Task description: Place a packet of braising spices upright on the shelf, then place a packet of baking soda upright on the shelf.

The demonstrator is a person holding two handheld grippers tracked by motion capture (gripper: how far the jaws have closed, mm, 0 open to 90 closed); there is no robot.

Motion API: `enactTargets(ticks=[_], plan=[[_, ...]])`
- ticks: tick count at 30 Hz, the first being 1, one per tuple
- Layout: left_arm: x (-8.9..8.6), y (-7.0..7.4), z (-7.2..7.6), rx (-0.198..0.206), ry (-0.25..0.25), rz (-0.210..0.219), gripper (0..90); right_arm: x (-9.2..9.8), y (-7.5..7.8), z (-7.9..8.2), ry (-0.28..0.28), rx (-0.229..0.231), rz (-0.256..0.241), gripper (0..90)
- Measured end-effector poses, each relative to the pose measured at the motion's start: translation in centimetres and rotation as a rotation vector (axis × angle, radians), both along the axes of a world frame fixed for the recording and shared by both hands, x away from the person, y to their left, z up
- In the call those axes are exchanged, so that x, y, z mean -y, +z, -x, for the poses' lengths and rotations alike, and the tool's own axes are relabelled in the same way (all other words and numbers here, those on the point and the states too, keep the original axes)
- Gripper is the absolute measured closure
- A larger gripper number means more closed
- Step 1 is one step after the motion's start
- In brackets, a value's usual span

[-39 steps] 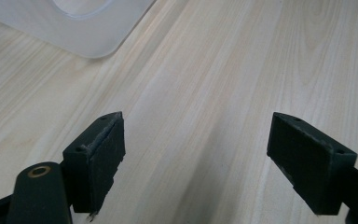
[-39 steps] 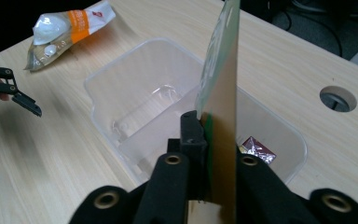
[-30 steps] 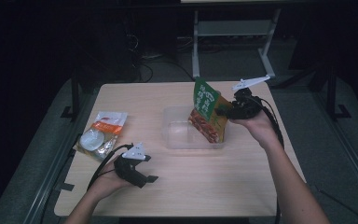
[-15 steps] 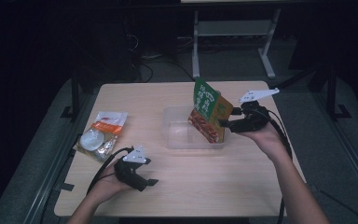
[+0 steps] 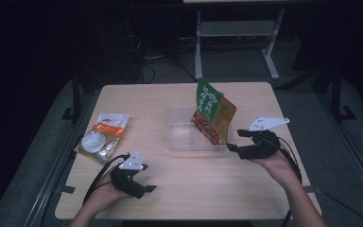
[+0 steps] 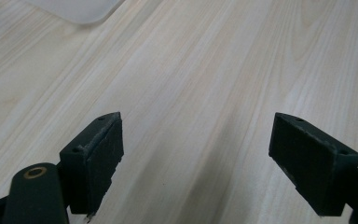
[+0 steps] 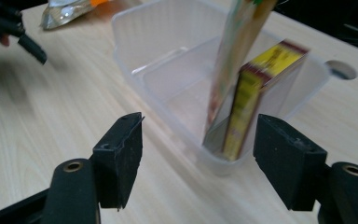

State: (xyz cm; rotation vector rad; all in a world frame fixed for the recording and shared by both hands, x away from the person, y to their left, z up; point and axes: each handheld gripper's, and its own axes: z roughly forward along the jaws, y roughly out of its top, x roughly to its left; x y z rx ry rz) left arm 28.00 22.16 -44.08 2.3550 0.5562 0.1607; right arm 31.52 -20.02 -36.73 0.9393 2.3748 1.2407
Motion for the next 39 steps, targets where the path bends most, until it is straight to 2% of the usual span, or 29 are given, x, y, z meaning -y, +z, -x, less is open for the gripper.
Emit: enactTargets(ticks=[10,15,19,21,25,30,39], plan=[[-0.2,-0.3,-0.2,-0.009,0.003,-0.007,17.4,-0.5,-4.0,2.2,0.038,-0.057,0.015,31.6],[-0.2,-0.4,-0.2,-0.015,0.008,-0.009,17.4,-0.5,-5.9,3.8,0.054,-0.101,0.068,31.3],[-0.3,-0.4,-0.3,-0.016,0.004,-0.025,17.4,-0.6,-6.8,4.6,0.074,-0.139,0.085,30.6],[-0.4,-0.4,-0.3,-0.017,0.011,-0.024,17.4,-0.6,-6.9,4.5,0.074,-0.137,0.096,30.4],[-0.8,0.0,-0.3,-0.003,0.025,-0.03,17.4,-0.7,-7.2,4.3,0.072,-0.146,0.082,30.4],[-1.7,0.6,-0.8,0.017,0.09,-0.04,17.5,-1.1,-7.4,4.1,0.093,-0.143,0.09,30.4],[-4.5,2.5,-2.1,0.047,0.244,-0.008,19.9,-1.4,-7.6,4.0,0.112,-0.146,0.104,30.4]])
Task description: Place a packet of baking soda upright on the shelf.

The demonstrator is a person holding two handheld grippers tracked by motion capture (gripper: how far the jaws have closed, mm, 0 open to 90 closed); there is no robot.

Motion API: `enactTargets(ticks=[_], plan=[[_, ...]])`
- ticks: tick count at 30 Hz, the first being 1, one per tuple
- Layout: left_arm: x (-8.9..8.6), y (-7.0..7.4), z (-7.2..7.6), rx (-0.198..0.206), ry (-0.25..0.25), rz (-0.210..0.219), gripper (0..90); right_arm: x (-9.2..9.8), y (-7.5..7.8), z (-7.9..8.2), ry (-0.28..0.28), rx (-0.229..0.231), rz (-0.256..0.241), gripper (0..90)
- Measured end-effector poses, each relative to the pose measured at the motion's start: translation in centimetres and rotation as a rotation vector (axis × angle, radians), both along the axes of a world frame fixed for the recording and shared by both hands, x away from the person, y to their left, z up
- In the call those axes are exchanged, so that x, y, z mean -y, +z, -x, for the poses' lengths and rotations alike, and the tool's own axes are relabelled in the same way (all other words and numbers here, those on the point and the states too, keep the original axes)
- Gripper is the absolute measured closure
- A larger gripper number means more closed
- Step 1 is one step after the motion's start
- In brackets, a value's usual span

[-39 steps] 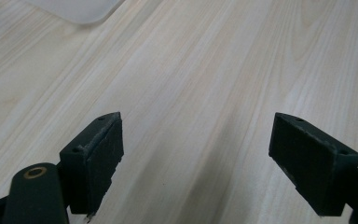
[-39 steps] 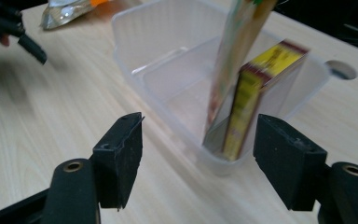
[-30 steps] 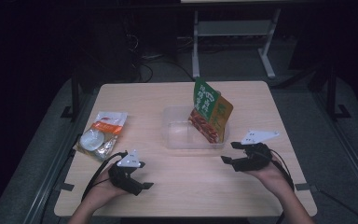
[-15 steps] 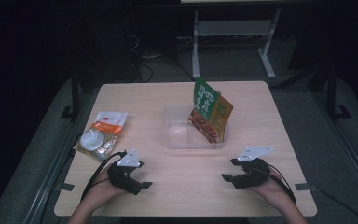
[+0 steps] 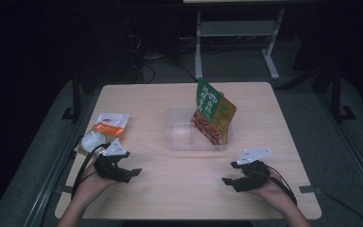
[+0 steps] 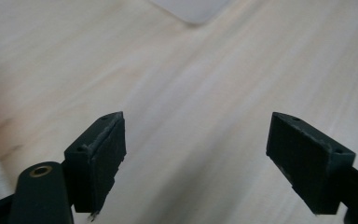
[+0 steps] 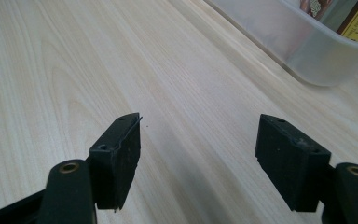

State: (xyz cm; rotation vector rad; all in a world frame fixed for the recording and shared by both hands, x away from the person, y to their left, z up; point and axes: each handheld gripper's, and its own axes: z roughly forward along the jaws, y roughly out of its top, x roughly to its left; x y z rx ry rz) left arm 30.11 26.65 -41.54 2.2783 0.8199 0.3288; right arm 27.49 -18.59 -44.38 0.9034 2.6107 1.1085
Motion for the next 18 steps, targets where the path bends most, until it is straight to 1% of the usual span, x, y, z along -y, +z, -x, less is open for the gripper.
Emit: enactTargets(ticks=[2,4,5,9,10,13,14,16,18], plan=[[-0.8,0.6,-0.5,0.003,0.039,0.008,22.3,-0.1,0.0,0.0,0.0,0.0,0.002,30.4],[-1.5,1.2,-1.0,0.011,0.073,0.023,28.0,-0.1,0.1,0.0,0.004,0.004,0.001,30.4],[-1.8,1.4,-1.3,0.019,0.086,0.025,29.1,-0.1,0.1,0.0,0.007,0.008,0.001,30.4],[-3.2,2.1,-2.5,0.045,0.148,0.025,38.9,-0.2,0.1,0.0,0.007,0.004,0.0,30.5],[-3.4,2.1,-2.7,0.047,0.161,0.029,42.2,-0.2,0.1,0.0,0.008,0.004,0.001,30.5],[-4.3,2.1,-3.8,0.074,0.214,0.011,55.2,-0.2,0.1,0.0,0.009,0.006,0.002,30.5],[-4.8,2.1,-4.3,0.082,0.242,0.001,60.4,-0.2,0.1,0.0,0.01,0.005,0.0,30.6],[-5.5,2.0,-5.1,0.084,0.272,-0.008,70.4,-0.2,0.1,0.0,0.006,0.001,-0.001,30.8],[-6.5,1.8,-6.0,0.081,0.307,-0.011,77.7,-0.2,0.0,-0.1,0.006,0.002,0.002,31.0]])
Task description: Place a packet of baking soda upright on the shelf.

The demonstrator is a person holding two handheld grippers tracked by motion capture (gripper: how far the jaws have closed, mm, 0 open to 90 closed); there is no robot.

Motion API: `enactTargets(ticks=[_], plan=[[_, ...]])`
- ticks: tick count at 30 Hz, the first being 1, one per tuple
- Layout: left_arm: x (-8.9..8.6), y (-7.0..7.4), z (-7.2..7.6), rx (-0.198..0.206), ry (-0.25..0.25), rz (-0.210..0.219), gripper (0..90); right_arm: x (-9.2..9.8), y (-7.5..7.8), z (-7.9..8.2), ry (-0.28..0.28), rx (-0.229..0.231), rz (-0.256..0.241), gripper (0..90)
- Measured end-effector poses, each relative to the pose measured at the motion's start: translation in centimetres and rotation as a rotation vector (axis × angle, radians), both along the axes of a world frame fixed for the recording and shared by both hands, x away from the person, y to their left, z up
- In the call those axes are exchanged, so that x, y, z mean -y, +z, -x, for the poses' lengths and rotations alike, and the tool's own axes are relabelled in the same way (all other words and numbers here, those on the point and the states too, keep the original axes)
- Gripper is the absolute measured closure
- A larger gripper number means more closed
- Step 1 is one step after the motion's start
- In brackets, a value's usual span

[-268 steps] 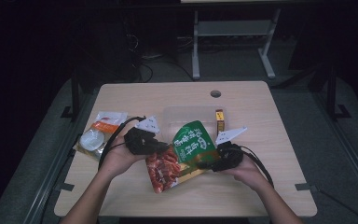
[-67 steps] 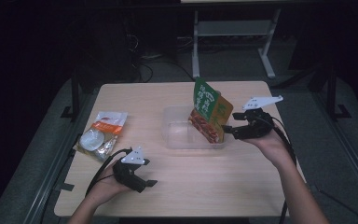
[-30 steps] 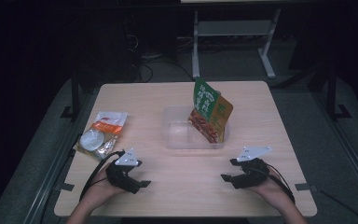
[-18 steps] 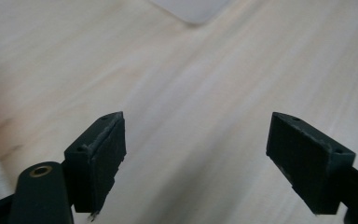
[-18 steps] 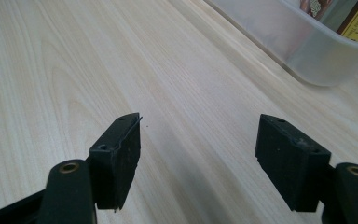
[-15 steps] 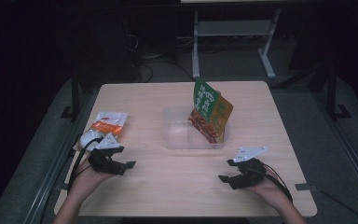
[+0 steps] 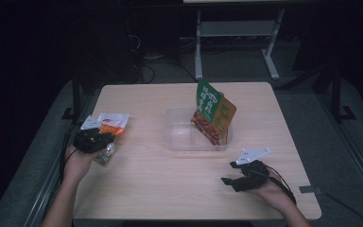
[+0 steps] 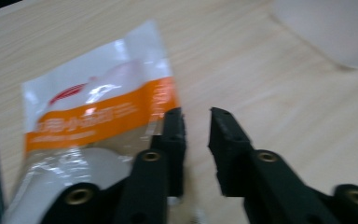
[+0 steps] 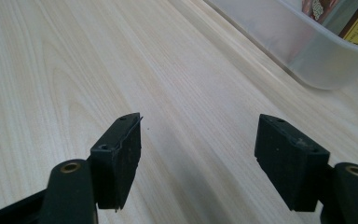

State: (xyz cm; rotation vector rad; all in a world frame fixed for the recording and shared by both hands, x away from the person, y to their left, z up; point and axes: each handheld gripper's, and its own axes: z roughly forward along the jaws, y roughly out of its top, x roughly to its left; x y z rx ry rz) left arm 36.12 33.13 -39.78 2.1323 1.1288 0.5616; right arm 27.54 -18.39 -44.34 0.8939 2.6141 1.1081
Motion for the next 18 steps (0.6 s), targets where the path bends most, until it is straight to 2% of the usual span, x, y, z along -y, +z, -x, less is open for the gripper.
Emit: enactTargets(ticks=[3,5,9,11,14,15,17,18], plan=[[-1.4,-0.3,-1.3,0.011,0.065,-0.018,89.7,0.0,0.0,0.0,0.0,0.003,0.004,31.2],[-2.4,-0.4,-2.0,0.01,0.09,-0.036,89.8,0.1,0.0,0.0,-0.002,0.001,0.006,31.3],[-3.8,-1.0,-3.5,0.012,0.144,-0.027,89.9,0.0,-0.1,-0.1,-0.003,0.002,0.005,31.4],[-4.3,-1.5,-4.0,0.008,0.168,-0.062,89.9,0.0,-0.1,-0.1,-0.003,-0.004,0.007,31.4],[-5.2,-2.5,-4.4,-0.024,0.185,-0.06,89.9,0.0,-0.1,0.0,0.0,-0.002,0.01,31.4],[-5.4,-2.8,-4.5,-0.043,0.176,-0.076,89.9,0.1,-0.1,0.0,-0.002,-0.003,0.008,31.5],[-5.6,-3.6,-4.6,-0.078,0.162,-0.08,89.9,0.2,-0.2,-0.1,-0.002,-0.005,0.009,31.5],[-5.7,-3.9,-4.6,-0.09,0.15,-0.056,89.9,0.2,-0.2,-0.1,-0.004,-0.006,0.01,31.6]])
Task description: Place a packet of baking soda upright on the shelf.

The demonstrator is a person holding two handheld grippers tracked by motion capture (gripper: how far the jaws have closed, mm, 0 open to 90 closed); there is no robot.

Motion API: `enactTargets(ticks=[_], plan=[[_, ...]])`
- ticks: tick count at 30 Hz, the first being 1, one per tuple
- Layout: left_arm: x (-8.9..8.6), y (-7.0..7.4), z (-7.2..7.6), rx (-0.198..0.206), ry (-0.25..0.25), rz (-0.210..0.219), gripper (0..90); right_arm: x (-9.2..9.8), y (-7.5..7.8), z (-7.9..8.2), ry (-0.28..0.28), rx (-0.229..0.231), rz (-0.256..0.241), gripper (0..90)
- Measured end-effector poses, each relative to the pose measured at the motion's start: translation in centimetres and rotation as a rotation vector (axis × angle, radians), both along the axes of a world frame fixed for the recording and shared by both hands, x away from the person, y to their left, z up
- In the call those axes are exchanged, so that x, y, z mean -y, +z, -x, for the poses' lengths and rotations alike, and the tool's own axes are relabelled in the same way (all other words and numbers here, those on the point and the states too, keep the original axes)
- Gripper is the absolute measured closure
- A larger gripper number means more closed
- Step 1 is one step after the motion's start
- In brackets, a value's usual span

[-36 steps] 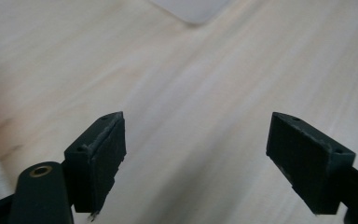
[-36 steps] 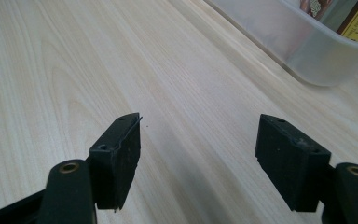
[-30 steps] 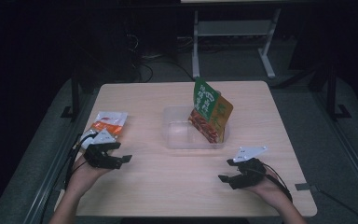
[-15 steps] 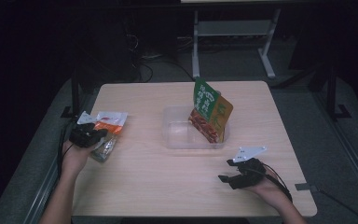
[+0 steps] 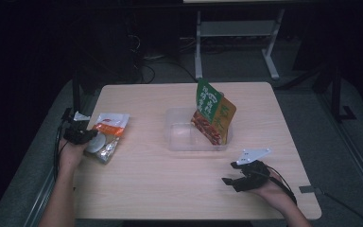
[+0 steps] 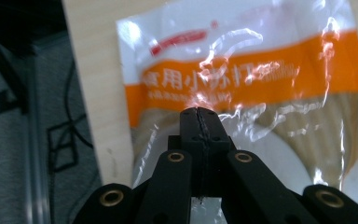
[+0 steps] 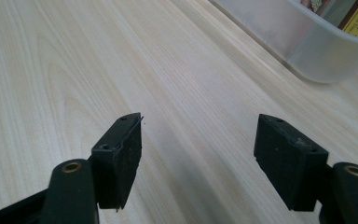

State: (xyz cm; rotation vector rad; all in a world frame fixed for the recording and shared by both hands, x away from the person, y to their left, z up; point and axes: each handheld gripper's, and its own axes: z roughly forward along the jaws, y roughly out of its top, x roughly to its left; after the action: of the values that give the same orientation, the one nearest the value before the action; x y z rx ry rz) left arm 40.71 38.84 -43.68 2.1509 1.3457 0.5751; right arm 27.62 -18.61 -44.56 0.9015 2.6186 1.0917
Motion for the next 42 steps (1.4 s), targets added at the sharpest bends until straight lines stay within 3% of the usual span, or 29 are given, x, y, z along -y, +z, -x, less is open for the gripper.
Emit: enactTargets(ticks=[1,5,8,11,18,22,24,26,27,29,32,34,38,40,42], plan=[[-0.1,-0.2,0.0,-0.011,-0.005,0.019,90.0,0.0,0.0,0.0,0.0,-0.001,0.001,31.6],[0.4,-0.5,0.0,-0.044,-0.054,0.009,90.0,-0.1,0.0,0.0,-0.001,-0.003,0.004,31.7],[0.6,-0.7,0.4,-0.045,-0.072,0.008,90.0,-0.2,0.0,0.1,0.002,-0.002,0.011,31.9],[1.1,-0.6,0.9,-0.063,-0.129,0.019,90.0,-0.2,0.0,0.1,0.003,-0.005,0.011,32.0],[2.5,-0.6,2.5,-0.09,-0.217,0.069,90.0,-0.1,0.0,0.1,0.006,-0.001,0.017,32.1],[3.1,-0.5,2.8,-0.082,-0.247,0.05,90.0,-0.1,0.0,0.1,0.005,-0.002,0.024,32.1],[3.1,-0.5,2.6,-0.069,-0.247,0.066,90.0,-0.1,-0.1,0.1,0.01,0.002,0.027,32.1],[2.9,-0.1,2.5,-0.058,-0.25,0.054,90.0,-0.1,0.0,0.1,0.014,0.004,0.034,32.2],[2.8,0.2,2.4,-0.043,-0.247,0.045,90.0,-0.1,0.0,0.1,0.013,0.005,0.036,32.1],[2.1,1.3,2.0,0.008,-0.228,0.068,90.0,-0.1,-0.1,0.1,0.01,0.001,0.035,32.1],[1.0,2.2,1.2,0.053,-0.18,0.069,90.0,-0.1,-0.2,0.0,0.003,-0.004,0.034,32.1],[0.0,2.0,0.5,0.077,-0.129,0.085,90.0,-0.1,-0.2,0.0,0.005,-0.003,0.037,32.1],[-1.6,0.5,-0.5,0.036,-0.076,0.013,90.0,-0.1,-0.2,0.0,0.002,-0.002,0.037,32.1],[-2.1,-0.4,-0.6,0.01,-0.076,0.013,90.0,0.0,-0.2,0.0,0.001,-0.003,0.035,32.2],[-2.3,-0.9,-0.5,0.017,-0.076,0.033,90.0,0.1,-0.3,-0.1,-0.005,-0.009,0.036,32.2]])
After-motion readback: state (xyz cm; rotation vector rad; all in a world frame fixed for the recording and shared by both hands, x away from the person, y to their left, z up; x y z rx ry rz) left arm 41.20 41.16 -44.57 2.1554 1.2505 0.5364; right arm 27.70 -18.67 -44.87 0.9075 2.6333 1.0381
